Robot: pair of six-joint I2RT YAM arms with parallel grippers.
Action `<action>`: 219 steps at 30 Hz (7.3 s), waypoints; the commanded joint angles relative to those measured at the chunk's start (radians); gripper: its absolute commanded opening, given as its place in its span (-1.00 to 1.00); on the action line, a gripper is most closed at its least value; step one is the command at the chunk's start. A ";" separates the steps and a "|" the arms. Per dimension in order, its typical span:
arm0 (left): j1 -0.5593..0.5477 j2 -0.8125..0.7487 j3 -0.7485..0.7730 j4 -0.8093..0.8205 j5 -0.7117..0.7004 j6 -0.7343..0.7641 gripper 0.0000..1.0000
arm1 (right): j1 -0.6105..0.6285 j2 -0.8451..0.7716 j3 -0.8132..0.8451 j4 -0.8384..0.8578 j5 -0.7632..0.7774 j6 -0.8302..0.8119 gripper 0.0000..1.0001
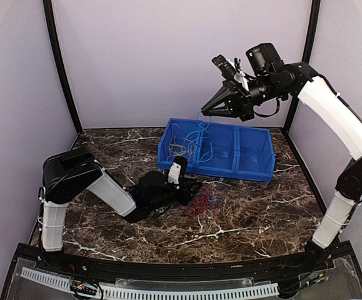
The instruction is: Untangle the cables
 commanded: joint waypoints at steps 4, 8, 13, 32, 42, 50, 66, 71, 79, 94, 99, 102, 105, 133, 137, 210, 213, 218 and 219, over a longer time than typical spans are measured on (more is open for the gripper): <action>-0.003 0.023 -0.036 -0.021 0.012 -0.024 -0.45 | -0.076 -0.076 0.061 -0.001 -0.088 0.002 -1.00; -0.004 0.025 -0.043 -0.036 0.016 -0.031 -0.45 | -0.117 -0.092 0.081 -0.002 -0.109 0.002 -1.00; -0.003 0.010 -0.061 -0.036 0.019 -0.042 -0.46 | -0.146 -0.092 0.084 -0.009 -0.111 -0.002 -1.00; -0.013 -0.381 -0.213 -0.155 0.017 0.016 -0.10 | -0.213 -0.119 -0.220 0.338 0.186 0.143 -1.00; -0.013 -0.529 -0.241 -0.253 -0.090 0.070 -0.04 | -0.282 -0.029 -0.308 0.487 0.294 0.203 -1.00; -0.013 -0.558 -0.246 -0.294 -0.136 0.069 -0.03 | -0.304 0.155 -0.233 0.483 0.379 0.202 -1.00; -0.013 -0.599 -0.276 -0.328 -0.193 0.069 -0.02 | -0.320 0.422 -0.069 0.545 0.663 0.244 -1.00; -0.013 -0.583 -0.269 -0.325 -0.187 0.067 -0.01 | -0.321 0.453 -0.073 0.539 0.679 0.247 -1.00; -0.013 -0.572 -0.264 -0.324 -0.189 0.067 0.00 | -0.320 0.443 -0.075 0.500 0.680 0.259 -0.38; -0.002 -0.525 -0.202 -0.415 -0.225 0.022 0.09 | -0.319 0.152 -0.299 0.532 0.607 0.265 -0.15; 0.003 -0.509 -0.186 -0.436 -0.219 0.003 0.10 | -0.298 0.069 -0.381 0.527 0.551 0.220 -0.16; 0.006 -0.499 -0.177 -0.460 -0.214 -0.008 0.11 | -0.269 0.030 -0.433 0.508 0.534 0.170 -0.16; 0.017 -0.489 -0.163 -0.489 -0.190 -0.024 0.11 | -0.216 -0.010 -0.513 0.494 0.520 0.091 -0.17; 0.091 -0.409 -0.090 -0.633 -0.012 -0.150 0.10 | 0.022 0.076 -0.790 0.322 0.498 0.021 -0.23; 0.090 -0.408 -0.085 -0.636 -0.007 -0.149 0.10 | 0.023 0.106 -0.774 0.307 0.501 0.031 -0.23; 0.058 -0.211 -0.010 -0.193 0.331 0.075 -0.21 | 0.024 0.024 -0.533 0.035 0.155 -0.045 -1.00; 0.058 -0.220 -0.009 -0.187 0.314 0.077 -0.53 | 0.024 0.023 -0.542 0.042 0.157 -0.046 -1.00; 0.058 -0.287 -0.045 -0.156 0.269 0.036 -0.90 | 0.023 0.022 -0.578 0.098 0.176 -0.022 -0.80; 0.058 -0.299 -0.052 -0.153 0.260 0.029 -0.95 | 0.021 0.018 -0.592 0.125 0.185 -0.013 -0.66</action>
